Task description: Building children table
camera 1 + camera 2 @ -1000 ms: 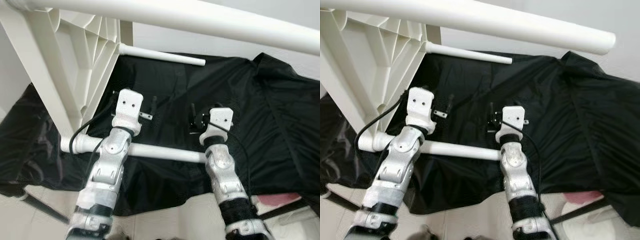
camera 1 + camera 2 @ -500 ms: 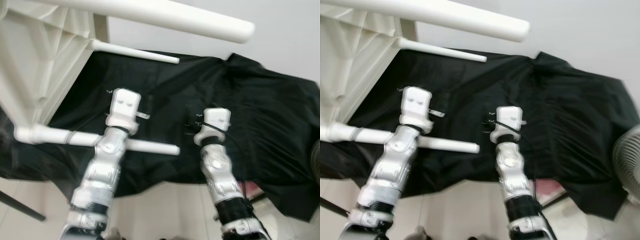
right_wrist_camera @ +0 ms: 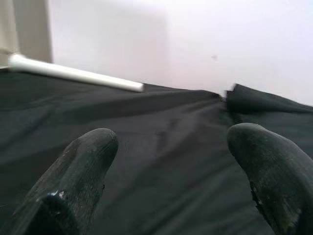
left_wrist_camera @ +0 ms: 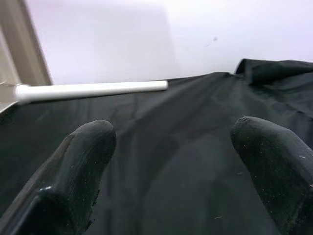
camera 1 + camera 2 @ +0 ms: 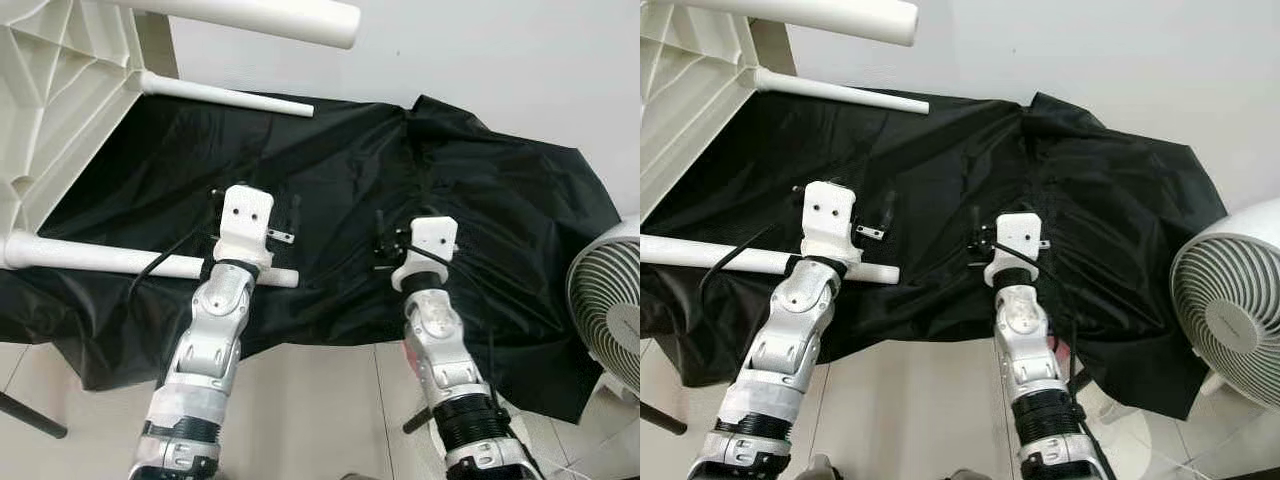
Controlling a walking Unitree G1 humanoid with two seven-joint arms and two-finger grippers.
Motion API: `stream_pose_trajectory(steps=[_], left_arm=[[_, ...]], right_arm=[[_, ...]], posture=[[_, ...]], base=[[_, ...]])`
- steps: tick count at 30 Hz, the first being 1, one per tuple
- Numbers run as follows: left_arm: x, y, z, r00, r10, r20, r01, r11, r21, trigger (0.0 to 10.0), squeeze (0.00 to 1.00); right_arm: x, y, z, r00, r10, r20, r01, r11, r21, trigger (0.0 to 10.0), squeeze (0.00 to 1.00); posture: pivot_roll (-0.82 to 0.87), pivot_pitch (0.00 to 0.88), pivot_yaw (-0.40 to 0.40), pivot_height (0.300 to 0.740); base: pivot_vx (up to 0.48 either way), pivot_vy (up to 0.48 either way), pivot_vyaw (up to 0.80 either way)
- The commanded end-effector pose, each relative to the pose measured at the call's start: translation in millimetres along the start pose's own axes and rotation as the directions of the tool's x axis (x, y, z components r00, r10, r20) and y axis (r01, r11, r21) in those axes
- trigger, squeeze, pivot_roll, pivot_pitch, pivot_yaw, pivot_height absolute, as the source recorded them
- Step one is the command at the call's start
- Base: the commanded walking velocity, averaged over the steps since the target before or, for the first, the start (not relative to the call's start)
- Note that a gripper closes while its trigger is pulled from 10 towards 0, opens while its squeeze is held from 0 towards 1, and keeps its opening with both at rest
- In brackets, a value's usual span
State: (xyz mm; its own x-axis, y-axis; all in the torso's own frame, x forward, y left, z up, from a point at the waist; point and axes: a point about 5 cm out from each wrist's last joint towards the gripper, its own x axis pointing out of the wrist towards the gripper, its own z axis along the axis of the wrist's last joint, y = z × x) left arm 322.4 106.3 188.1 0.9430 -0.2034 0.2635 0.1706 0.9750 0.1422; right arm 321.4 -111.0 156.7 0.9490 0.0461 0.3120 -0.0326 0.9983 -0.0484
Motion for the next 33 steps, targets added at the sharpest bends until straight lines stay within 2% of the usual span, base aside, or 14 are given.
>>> stream_pose_trajectory(steps=[1, 8, 17, 25, 33], left_arm=[[-0.3, 0.4, -1.0, 1.000, 0.014, -0.015, -0.015, 1.000, -0.017, 10.0, 0.00], [-0.2, 7.0, -1.4, 0.999, 0.036, -0.028, -0.036, 0.999, -0.024, 10.0, 0.00], [-2.7, 11.4, -2.3, 0.998, 0.046, -0.037, -0.047, 0.999, -0.021, 10.0, 0.00], [-3.1, 12.3, -2.4, 0.998, 0.044, -0.038, -0.045, 0.999, -0.022, 10.0, 0.00], [-4.1, 6.2, -1.6, 0.999, 0.009, -0.036, -0.009, 1.000, -0.006, 10.0, 0.00]], right_arm=[[0.6, -2.7, -2.5, 1.000, -0.008, -0.011, 0.008, 1.000, -0.003, 10.0, 0.00], [0.9, 1.2, -4.1, 1.000, 0.007, -0.013, -0.007, 1.000, -0.002, 10.0, 0.00], [4.3, -2.4, -4.9, 1.000, 0.025, -0.011, -0.025, 1.000, -0.018, 10.0, 0.00], [3.4, 4.5, -6.6, 0.999, 0.038, -0.014, -0.038, 0.999, -0.011, 10.0, 0.00], [2.4, 4.0, -9.0, 0.999, 0.041, -0.014, -0.041, 0.999, -0.014, 10.0, 0.00]], posture=[[0.05, 0.080, -0.083, 0.740], [0.05, 0.083, -0.075, 0.740], [0.06, 0.080, -0.080, 0.740], [0.07, 0.071, -0.078, 0.740], [0.07, 0.056, -0.069, 0.740]], base=[[0.000, 0.000, 0.00], [0.000, 0.000, 0.00], [0.000, 0.358, 0.00], [0.000, 0.443, 0.00], [0.000, 0.452, 0.00]])
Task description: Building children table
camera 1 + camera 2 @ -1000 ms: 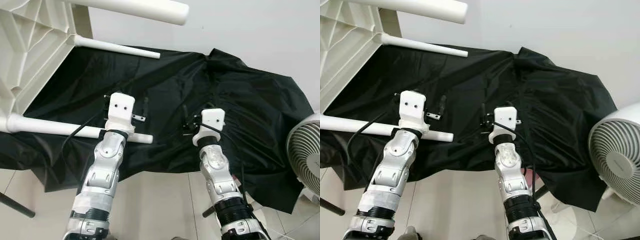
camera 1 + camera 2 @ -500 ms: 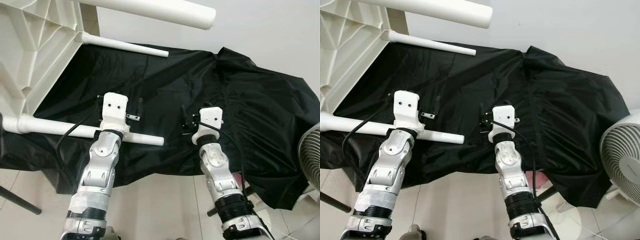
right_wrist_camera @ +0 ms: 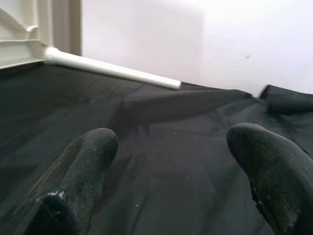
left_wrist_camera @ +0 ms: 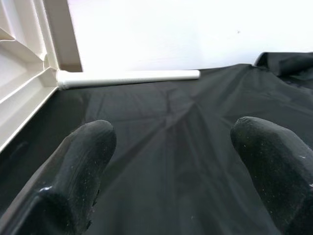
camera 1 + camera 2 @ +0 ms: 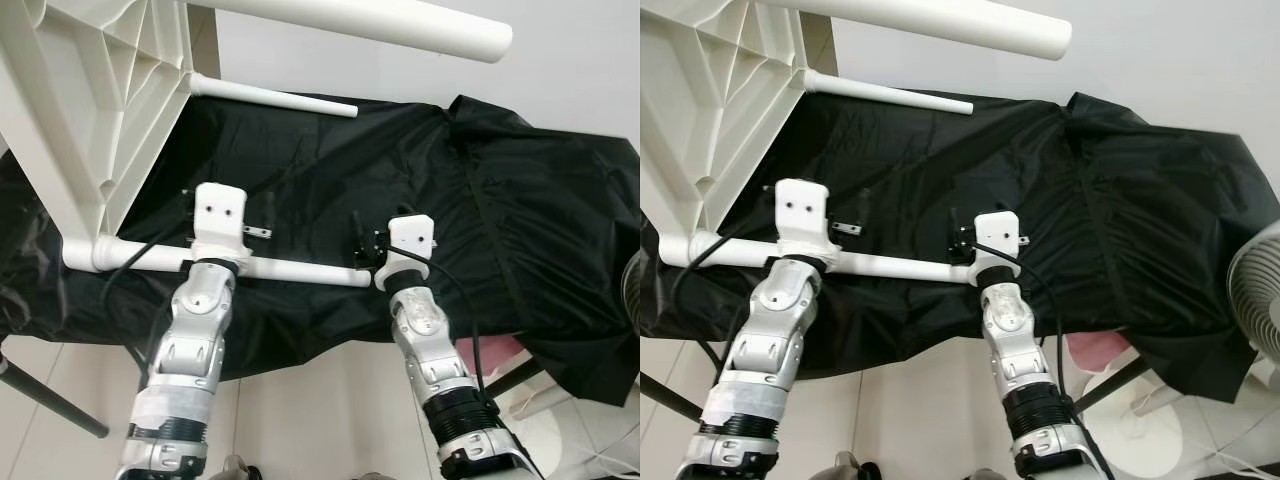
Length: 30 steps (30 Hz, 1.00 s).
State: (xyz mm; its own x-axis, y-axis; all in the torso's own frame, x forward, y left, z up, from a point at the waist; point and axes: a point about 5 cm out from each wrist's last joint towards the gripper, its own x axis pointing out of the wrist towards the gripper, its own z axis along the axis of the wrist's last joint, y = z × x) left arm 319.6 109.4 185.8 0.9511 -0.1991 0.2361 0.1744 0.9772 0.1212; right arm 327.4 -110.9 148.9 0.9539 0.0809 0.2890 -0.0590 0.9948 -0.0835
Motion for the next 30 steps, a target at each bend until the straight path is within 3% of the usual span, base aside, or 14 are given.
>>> stream_pose_trajectory(steps=[1, 30], left_arm=[[-0.4, 3.8, 0.3, 1.000, 0.006, -0.006, -0.006, 1.000, 0.014, 10.0, 0.00], [-2.5, -4.6, 1.3, 0.999, -0.041, 0.004, 0.041, 0.996, 0.085, 10.0, 0.00]], right_arm=[[-0.9, 3.8, 0.2, 1.000, 0.005, 0.008, -0.005, 1.000, 0.012, 10.0, 0.00], [3.4, 4.7, -0.9, 1.000, 0.013, 0.017, -0.014, 1.000, 0.009, 10.0, 0.00]], posture=[[0.07, 0.056, -0.069, 0.740], [0.09, 0.021, -0.079, 0.740]], base=[[0.000, 0.394, 0.00], [0.000, 0.014, 0.00]])
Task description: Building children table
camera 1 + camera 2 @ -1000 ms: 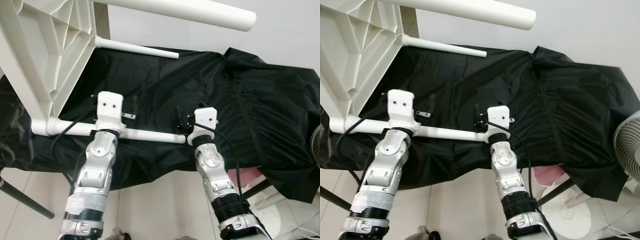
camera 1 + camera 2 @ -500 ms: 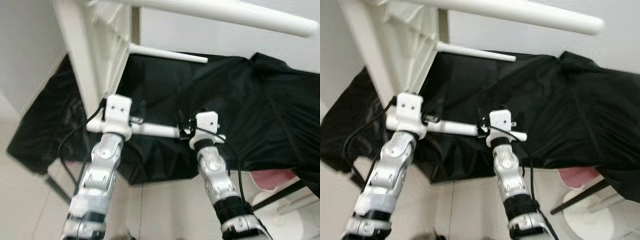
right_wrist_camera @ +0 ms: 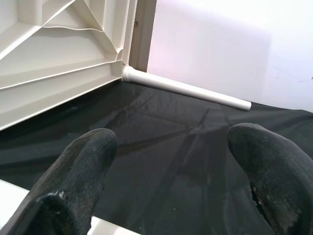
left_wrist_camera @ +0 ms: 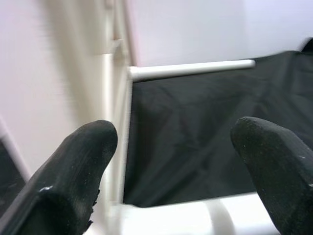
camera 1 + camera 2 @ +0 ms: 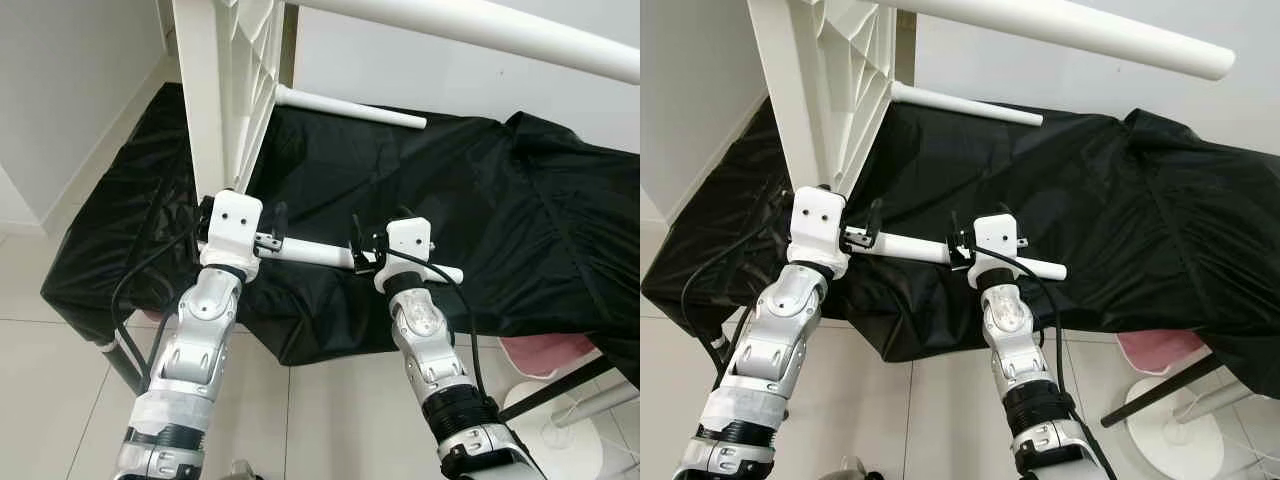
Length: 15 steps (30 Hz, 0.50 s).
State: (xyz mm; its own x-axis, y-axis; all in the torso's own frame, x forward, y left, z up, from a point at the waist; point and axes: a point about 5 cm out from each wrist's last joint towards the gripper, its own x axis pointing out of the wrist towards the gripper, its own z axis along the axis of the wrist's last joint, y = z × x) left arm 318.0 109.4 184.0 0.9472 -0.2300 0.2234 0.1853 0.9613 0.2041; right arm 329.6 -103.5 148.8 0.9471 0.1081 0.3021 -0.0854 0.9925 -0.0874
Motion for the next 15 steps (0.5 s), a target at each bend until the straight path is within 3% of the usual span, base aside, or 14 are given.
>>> stream_pose_trajectory(steps=[1, 9, 15], left_arm=[[-0.4, -4.0, 2.9, 1.000, -0.008, 0.014, 0.008, 1.000, 0.006, 10.0, 0.00], [-1.8, -6.7, 3.5, 0.999, -0.030, 0.017, 0.029, 1.000, 0.007, 10.0, 0.00], [-3.0, -6.8, 2.9, 0.999, -0.031, 0.015, 0.031, 1.000, 0.005, 10.0, 0.00]], right_arm=[[0.6, -2.6, -0.6, 1.000, -0.013, 0.001, 0.013, 1.000, 0.005, 10.0, 0.00], [0.5, -3.8, -1.0, 1.000, -0.017, 0.003, 0.017, 1.000, 0.002, 10.0, 0.00], [-0.8, -3.3, -2.1, 1.000, -0.019, 0.000, 0.019, 1.000, 0.005, 10.0, 0.00]], posture=[[0.09, 0.021, -0.079, 0.740], [0.08, 0.028, -0.079, 0.740], [0.08, 0.032, -0.077, 0.740]], base=[[0.000, 0.000, 0.00], [0.000, 0.000, 0.00], [0.000, -0.350, 0.00]])
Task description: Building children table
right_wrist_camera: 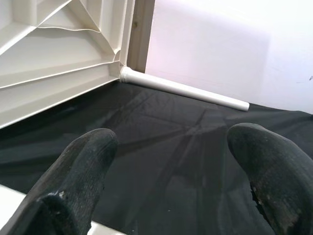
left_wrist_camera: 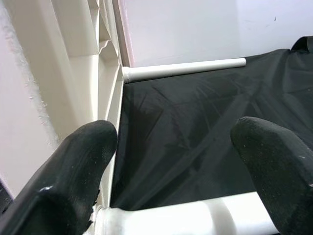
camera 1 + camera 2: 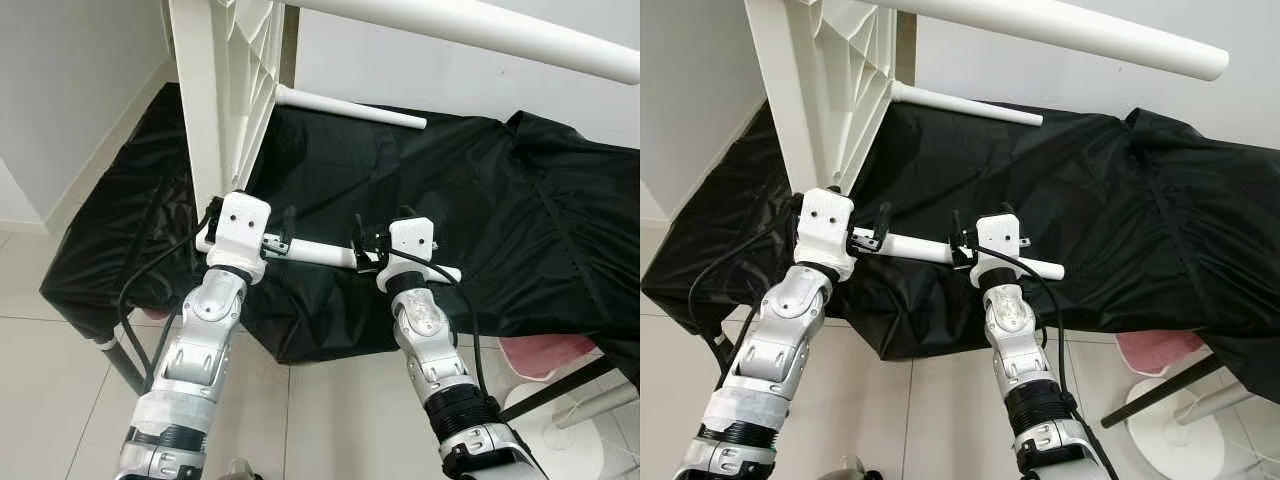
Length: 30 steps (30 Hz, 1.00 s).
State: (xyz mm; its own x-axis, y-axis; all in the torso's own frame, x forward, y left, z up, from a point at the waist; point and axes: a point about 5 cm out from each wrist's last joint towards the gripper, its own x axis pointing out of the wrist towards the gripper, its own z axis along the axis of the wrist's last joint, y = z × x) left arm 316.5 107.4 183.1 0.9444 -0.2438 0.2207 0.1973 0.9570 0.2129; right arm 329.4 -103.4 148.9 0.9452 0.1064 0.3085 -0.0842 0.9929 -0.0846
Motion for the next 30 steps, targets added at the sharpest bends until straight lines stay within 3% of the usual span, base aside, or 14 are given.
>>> stream_pose_trajectory(steps=[1, 3, 16, 21, 30], left_arm=[[-1.9, -4.5, 3.0, 1.000, -0.017, 0.015, 0.017, 1.000, -0.001, 10.0, 0.00], [-2.9, -4.0, 3.1, 1.000, -0.004, 0.017, 0.004, 1.000, -0.026, 10.0, 0.00], [-3.8, -2.5, 4.6, 1.000, -0.001, 0.022, 0.001, 1.000, -0.014, 10.0, 0.00], [-4.2, -1.9, 4.1, 1.000, -0.003, 0.015, 0.004, 0.998, -0.059, 10.0, 0.00], [-4.3, -3.8, 4.2, 1.000, -0.020, 0.013, 0.020, 0.999, -0.048, 10.0, 0.00]], right_arm=[[-0.6, -3.4, -2.3, 1.000, -0.017, -0.007, 0.017, 1.000, 0.003, 10.0, 0.00], [-1.9, -3.2, -2.7, 1.000, -0.018, -0.009, 0.018, 1.000, 0.003, 10.0, 0.00], [-3.9, -2.9, -3.9, 1.000, -0.021, -0.013, 0.022, 1.000, 0.006, 10.0, 0.00], [-4.4, -2.5, -4.4, 1.000, -0.024, -0.016, 0.024, 1.000, 0.008, 10.0, 0.00], [-4.9, -2.6, -5.4, 0.999, -0.027, -0.021, 0.028, 1.000, 0.010, 10.0, 0.00]], posture=[[0.08, 0.032, -0.077, 0.740], [0.08, 0.039, -0.075, 0.740], [0.08, 0.050, -0.067, 0.740], [0.08, 0.053, -0.065, 0.740], [0.09, 0.056, -0.064, 0.740]], base=[[0.000, -0.345, 0.00], [0.000, -0.141, 0.00], [0.000, 0.000, 0.00], [0.000, 0.000, 0.00], [0.000, 0.440, 0.00]])
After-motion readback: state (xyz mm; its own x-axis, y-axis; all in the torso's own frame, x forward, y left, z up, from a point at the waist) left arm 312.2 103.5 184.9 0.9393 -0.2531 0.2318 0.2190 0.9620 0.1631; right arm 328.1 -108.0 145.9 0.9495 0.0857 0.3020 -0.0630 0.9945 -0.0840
